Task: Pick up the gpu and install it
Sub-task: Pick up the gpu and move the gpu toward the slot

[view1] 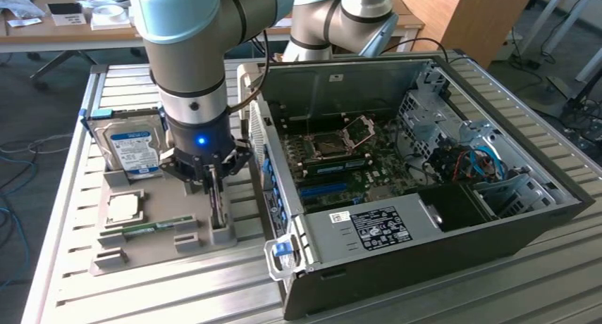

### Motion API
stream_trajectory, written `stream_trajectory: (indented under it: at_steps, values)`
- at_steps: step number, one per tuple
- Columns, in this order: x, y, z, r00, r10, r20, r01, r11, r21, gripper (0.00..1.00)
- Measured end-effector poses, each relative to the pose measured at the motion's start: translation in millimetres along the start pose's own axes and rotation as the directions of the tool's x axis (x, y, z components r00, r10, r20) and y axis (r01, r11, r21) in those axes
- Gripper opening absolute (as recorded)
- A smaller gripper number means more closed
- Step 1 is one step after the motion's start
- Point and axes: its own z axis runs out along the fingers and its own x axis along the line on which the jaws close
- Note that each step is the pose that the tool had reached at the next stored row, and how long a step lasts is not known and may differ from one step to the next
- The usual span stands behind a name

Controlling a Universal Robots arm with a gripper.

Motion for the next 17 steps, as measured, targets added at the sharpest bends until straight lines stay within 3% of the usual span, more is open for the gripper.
stream_trajectory:
  at_steps: [10, 17]
  values:
    - [-0.2, 0.4, -9.3, 1.0000, 0.000, -0.0002, 0.000, 1.0000, 0.0002, 0.27]
    - [-0.6, 1.2, -24.9, 1.0000, 0.000, -0.0002, 0.000, 1.0000, 0.0003, 0.27]
